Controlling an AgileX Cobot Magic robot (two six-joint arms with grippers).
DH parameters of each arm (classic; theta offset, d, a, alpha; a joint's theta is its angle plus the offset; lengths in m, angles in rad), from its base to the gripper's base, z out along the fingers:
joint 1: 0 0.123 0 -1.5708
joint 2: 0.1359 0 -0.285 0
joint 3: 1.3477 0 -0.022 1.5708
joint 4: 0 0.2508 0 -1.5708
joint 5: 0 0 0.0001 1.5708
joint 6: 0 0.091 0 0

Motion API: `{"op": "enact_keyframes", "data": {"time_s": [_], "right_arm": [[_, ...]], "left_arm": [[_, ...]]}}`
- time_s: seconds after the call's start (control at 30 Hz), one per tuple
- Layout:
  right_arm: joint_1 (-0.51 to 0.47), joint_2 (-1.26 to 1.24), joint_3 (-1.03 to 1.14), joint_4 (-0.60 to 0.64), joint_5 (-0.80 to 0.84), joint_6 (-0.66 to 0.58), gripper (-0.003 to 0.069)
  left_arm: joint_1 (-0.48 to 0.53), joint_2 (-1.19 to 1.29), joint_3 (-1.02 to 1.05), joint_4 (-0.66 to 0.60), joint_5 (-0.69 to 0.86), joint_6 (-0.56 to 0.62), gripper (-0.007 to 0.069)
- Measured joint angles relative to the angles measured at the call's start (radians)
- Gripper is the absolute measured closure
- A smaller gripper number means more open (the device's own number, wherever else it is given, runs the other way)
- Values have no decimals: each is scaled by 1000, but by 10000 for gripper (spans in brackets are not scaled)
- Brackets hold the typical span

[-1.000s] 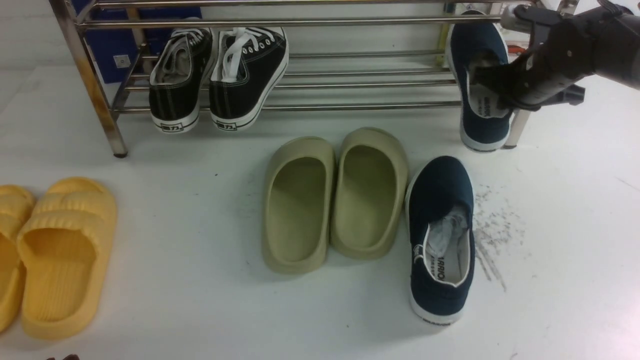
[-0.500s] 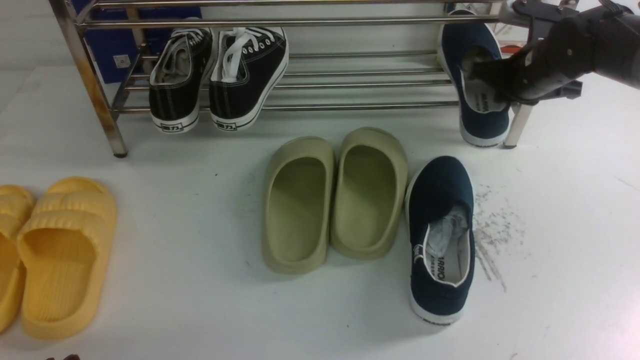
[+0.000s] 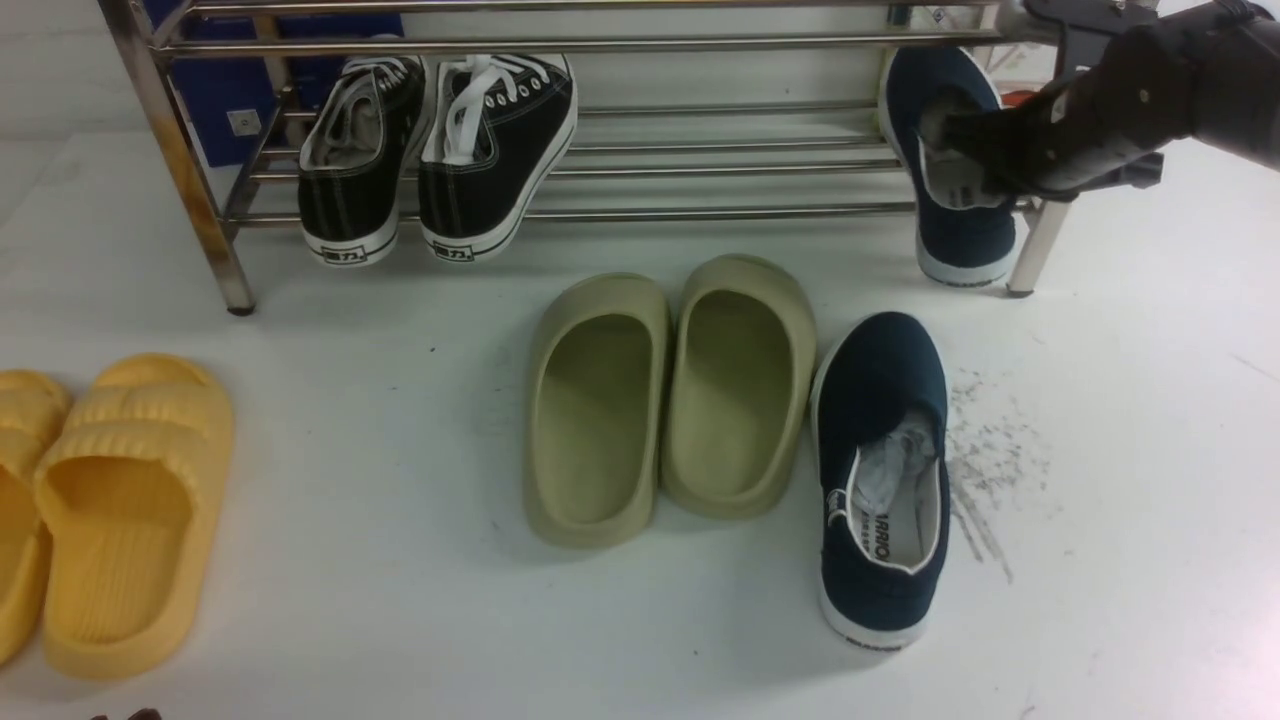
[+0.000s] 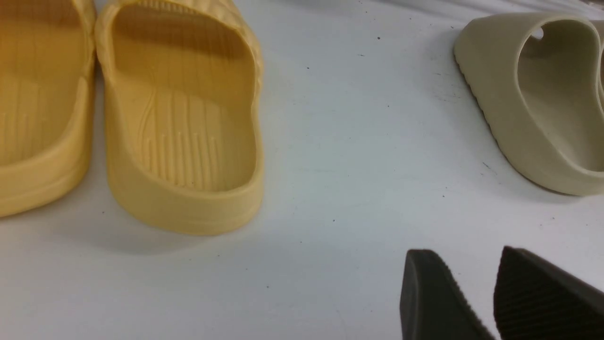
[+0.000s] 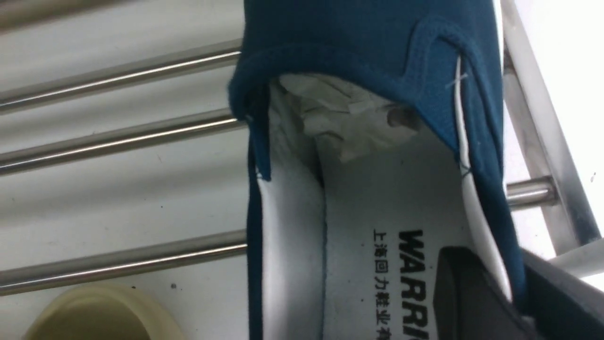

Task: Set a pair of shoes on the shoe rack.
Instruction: Use the right arm to put a shoe into the shoe rack

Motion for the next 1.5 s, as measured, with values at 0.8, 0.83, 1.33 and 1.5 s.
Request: {"op": "enact_keyframes", "data": {"time_s": [0.8, 0.83, 1.33, 1.5], "right_arm": [[2, -227, 28, 145, 428, -210, 605], [2, -227, 57, 179, 426, -238, 636], [2, -160, 281, 464, 13, -454, 662], [2, -158, 279, 421, -11, -449, 662]], "left_arm": [[0, 0, 0, 0, 0, 0, 387], [0, 0, 0, 0, 0, 0, 387], [0, 0, 0, 0, 0, 0, 387], [0, 0, 0, 0, 0, 0, 387]]}}
